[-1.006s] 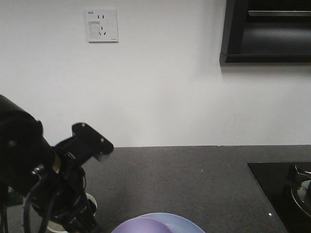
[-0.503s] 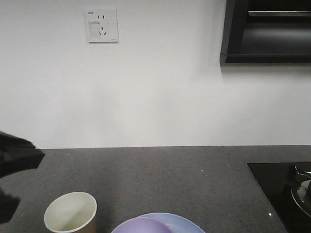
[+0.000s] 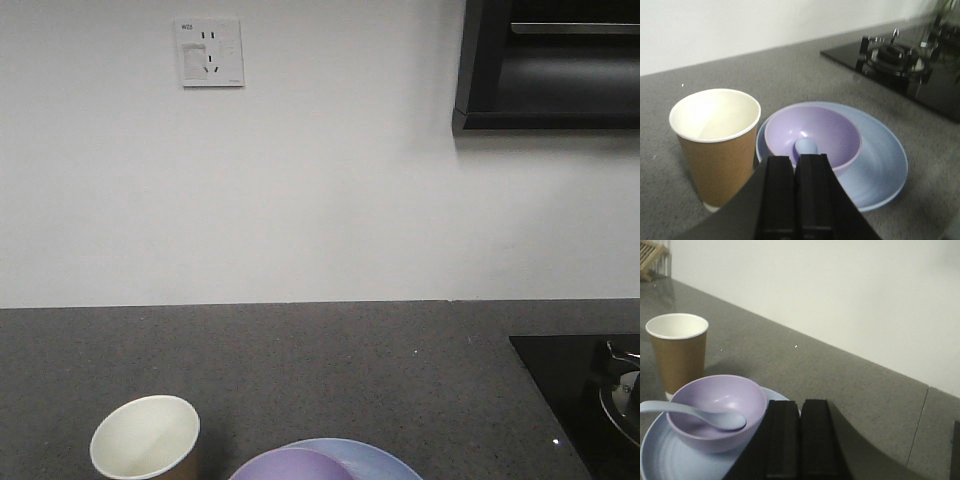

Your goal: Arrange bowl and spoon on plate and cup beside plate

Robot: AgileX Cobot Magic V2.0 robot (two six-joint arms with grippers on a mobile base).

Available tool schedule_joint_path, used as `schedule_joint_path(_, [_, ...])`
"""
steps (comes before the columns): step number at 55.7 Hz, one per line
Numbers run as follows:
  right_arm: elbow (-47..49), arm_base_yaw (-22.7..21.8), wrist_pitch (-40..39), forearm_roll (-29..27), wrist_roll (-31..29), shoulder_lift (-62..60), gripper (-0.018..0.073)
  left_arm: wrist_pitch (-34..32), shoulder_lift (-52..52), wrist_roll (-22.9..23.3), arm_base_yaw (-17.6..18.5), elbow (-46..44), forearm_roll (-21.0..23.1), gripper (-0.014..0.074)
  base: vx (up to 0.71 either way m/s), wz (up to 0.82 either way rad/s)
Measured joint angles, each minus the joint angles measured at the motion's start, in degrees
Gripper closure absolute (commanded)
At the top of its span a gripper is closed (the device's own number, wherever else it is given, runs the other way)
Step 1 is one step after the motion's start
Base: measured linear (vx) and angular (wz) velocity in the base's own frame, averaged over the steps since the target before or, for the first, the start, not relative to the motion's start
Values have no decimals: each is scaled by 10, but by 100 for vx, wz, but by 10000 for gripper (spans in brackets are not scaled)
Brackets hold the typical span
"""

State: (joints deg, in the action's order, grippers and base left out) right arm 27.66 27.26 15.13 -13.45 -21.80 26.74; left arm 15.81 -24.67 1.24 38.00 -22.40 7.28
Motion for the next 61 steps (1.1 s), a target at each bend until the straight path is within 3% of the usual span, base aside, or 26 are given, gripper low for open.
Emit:
schedule_joint_path(12, [-33,0,-90,-2,-2,-16,568,-89,7,0,0,21,6,603,0,0])
schedule_joint_path(48, [-33,0,-91,-4,-2,-17,568,-100,8,0,-2,37,6,603,0,0])
schedule_joint_path(54, [-33,0,-92,-4,-2,-17,568,-108,29,-9,-44,77,-4,603,0,2])
schedule_joint_path(61, [-33,0,-92,-4,-2,-17,568,-132,83,-28,-143,136,-19,603,0,0])
